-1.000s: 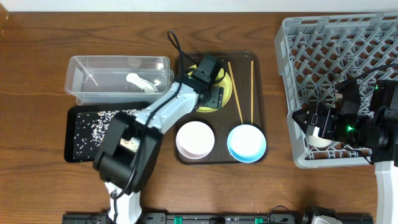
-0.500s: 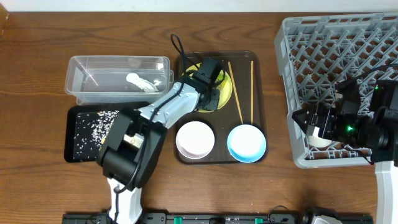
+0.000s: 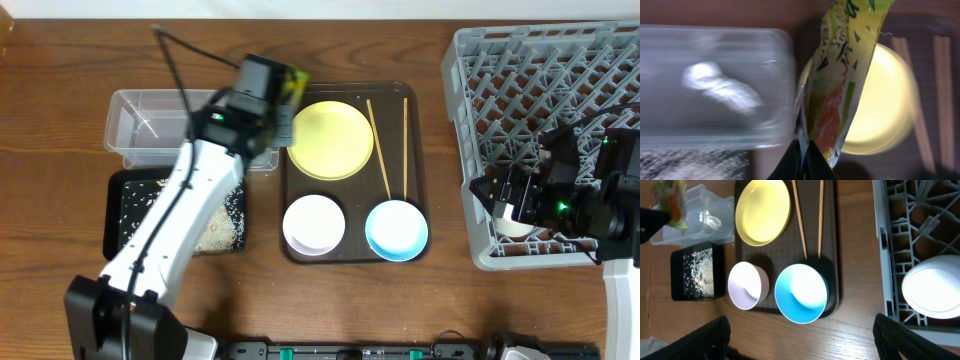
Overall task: Sort waste into correct bins and load items into the dishwasher rack
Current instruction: 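Grasp the snack wrapper from the yellow plate and carry it to the clear bin, then release the wrapper into the clear bin and retract the left arm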
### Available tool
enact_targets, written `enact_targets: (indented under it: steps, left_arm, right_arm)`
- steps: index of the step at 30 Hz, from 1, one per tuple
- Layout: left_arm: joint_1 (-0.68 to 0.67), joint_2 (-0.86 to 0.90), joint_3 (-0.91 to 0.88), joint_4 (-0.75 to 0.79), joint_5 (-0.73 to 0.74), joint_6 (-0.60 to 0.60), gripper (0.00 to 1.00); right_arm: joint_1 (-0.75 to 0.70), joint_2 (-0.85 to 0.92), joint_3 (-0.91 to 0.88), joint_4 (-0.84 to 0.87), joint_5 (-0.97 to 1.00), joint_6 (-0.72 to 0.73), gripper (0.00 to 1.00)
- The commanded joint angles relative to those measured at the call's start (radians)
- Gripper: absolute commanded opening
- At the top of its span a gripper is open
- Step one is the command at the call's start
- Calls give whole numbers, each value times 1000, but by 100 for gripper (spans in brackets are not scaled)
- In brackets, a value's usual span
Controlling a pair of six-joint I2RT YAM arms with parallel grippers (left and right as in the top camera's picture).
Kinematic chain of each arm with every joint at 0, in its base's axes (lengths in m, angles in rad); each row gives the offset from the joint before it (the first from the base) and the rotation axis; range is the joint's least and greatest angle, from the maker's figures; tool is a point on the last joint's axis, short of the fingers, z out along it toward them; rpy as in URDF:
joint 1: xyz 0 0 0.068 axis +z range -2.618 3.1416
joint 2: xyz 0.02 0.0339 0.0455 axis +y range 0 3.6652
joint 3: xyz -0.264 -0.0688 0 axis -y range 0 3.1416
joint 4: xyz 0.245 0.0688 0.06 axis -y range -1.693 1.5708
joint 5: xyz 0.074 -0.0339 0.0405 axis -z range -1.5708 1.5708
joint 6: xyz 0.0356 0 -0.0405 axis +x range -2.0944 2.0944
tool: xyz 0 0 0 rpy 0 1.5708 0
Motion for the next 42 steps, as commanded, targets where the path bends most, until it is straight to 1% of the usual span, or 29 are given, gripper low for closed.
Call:
enact_targets:
  steps: [1,4,5,7,8,9,10,15,19,25,28,29,33,36,42]
  left_arm:
    - [89,50,-23,-26,-69,2,6]
    - [144,76,-31,-32,-61,3,6]
    - [156,77,-31,-32,-61,4,11]
    - [164,73,-22,-35,-57,19,51]
    - [164,69,-12,-43,-49,34,65]
    - [164,62,4,-54,-29,56,70]
    - [159,53,21,-70,-11,66,72]
    - [119,-16,98,-149,84,70,73]
    - [72,-83,101,-169,103,70,73]
    - [-21,-147,101,-216,171,70,73]
    - [-62,-166,101,-241,171,70,73]
    - [-72,-172,101,-248,171,70,73]
    - [-97,-215,102,-264,171,70,73]
    - [-100,-268,102,-265,171,70,83]
    - [-100,-360,102,-268,178,69,85]
  right_arm:
    - [10,-5,12,1,-1,-10,89]
    - [10,-5,12,0,-1,-10,89]
    - [10,-5,12,0,-1,-10,89]
    - [10,-5,12,1,-1,-10,89]
    - [10,-5,12,1,-1,-10,89]
    - [10,-5,12,1,-1,-10,89]
    - [10,-5,12,2,-1,-10,89]
    - [10,-5,12,4,-1,-10,89]
    - [10,-5,12,3,-1,-10,89]
    - [10,-5,12,4,38,-10,90]
    - [10,-5,12,3,52,-10,92]
    - [10,-5,12,4,52,-10,99]
    - [10,-5,12,5,51,-10,99]
    - [10,-5,12,6,51,-10,99]
    - [10,-5,12,5,52,-10,99]
